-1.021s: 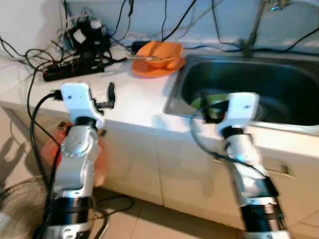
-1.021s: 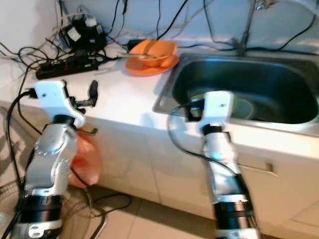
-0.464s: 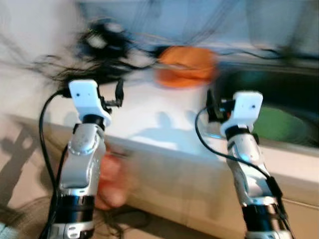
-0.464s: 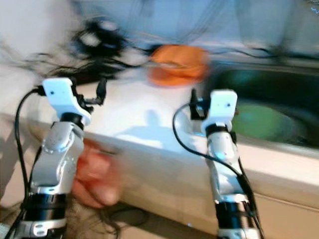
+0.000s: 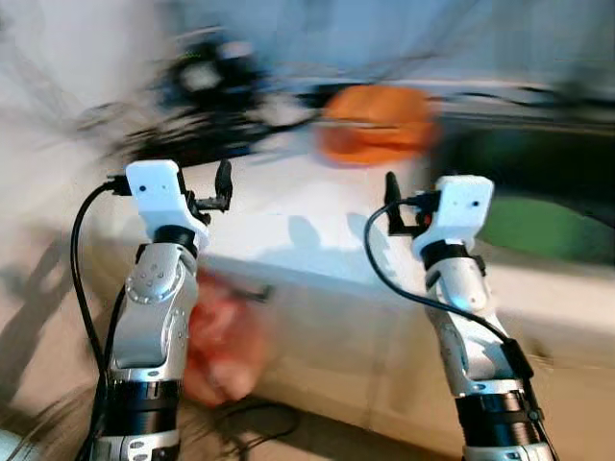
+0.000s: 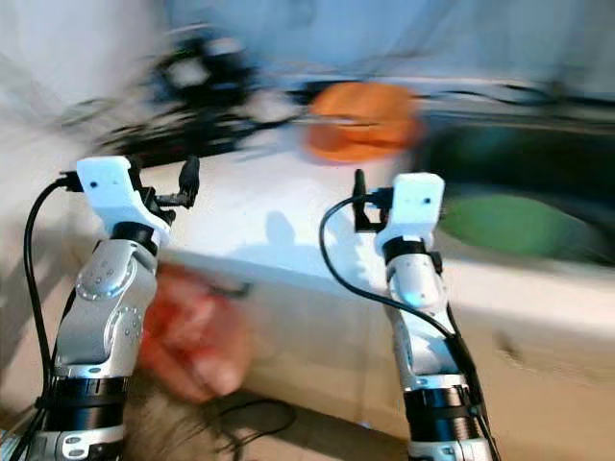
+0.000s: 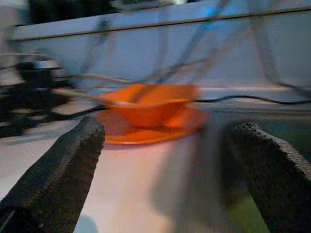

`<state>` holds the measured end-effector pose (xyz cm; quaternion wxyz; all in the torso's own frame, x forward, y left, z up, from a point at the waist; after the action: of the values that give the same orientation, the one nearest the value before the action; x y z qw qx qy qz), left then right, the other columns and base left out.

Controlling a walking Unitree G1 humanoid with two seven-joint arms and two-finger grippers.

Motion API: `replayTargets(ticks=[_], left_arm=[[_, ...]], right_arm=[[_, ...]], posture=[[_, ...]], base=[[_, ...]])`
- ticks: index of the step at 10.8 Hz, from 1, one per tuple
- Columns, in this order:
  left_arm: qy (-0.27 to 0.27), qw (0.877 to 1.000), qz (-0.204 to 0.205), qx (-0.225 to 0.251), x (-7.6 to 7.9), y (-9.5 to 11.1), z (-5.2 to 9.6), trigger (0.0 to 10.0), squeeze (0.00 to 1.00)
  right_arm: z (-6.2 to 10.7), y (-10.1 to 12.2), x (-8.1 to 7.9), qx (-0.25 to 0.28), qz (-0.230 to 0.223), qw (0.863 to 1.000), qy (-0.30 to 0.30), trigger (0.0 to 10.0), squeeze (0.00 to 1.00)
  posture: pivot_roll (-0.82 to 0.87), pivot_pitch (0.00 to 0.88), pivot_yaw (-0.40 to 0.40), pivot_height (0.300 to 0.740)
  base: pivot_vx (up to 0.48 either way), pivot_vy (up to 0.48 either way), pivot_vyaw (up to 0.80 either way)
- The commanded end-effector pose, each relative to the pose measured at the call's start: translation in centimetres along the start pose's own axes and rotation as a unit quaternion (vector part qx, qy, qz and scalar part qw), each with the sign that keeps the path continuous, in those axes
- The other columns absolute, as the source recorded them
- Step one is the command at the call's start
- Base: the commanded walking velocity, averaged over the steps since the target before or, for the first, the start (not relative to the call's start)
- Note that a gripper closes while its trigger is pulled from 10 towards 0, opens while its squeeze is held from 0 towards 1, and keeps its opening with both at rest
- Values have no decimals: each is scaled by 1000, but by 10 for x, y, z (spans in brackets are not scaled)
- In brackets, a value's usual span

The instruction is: Kitchen organization

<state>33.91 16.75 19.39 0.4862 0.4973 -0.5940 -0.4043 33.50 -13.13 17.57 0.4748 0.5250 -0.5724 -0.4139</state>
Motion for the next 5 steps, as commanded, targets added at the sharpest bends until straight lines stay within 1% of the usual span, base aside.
replayTargets(ticks=[1, 4, 5], left_arm=[[0, 1000, -1, 1, -2, 3, 1, 10000, 0], [-2, 1000, 1, 4, -1, 5, 1, 10000, 0], [-17, 1000, 1, 11, 1, 11, -1, 10000, 0]], right_arm=[[0, 0, -3, -3, -2, 1000, 4, 10000, 0], [0, 2, -4, 4, 7, 1000, 7, 10000, 0], [-1, 8, -5, 18, 18, 1000, 11, 10000, 0]], posture=[[82, 0, 107, 740], [82, 0, 104, 740], [82, 0, 101, 740]], base=[[0, 0, 0], [0, 0, 0], [0, 0, 0]])
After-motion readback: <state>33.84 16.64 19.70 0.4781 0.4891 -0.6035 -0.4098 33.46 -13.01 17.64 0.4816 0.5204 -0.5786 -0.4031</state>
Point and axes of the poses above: a point about 5 cm out from each wrist's last joint towards the gripper, its own z axis pointing back from the gripper into the wrist, its own y axis along the axis of the wrist's last joint, x = y × z, the point moved 2 cm from there along -z, pointing out of the wrist towards the gripper, and after that the axes turned 6 degrees about z, right-handed, at the moved point
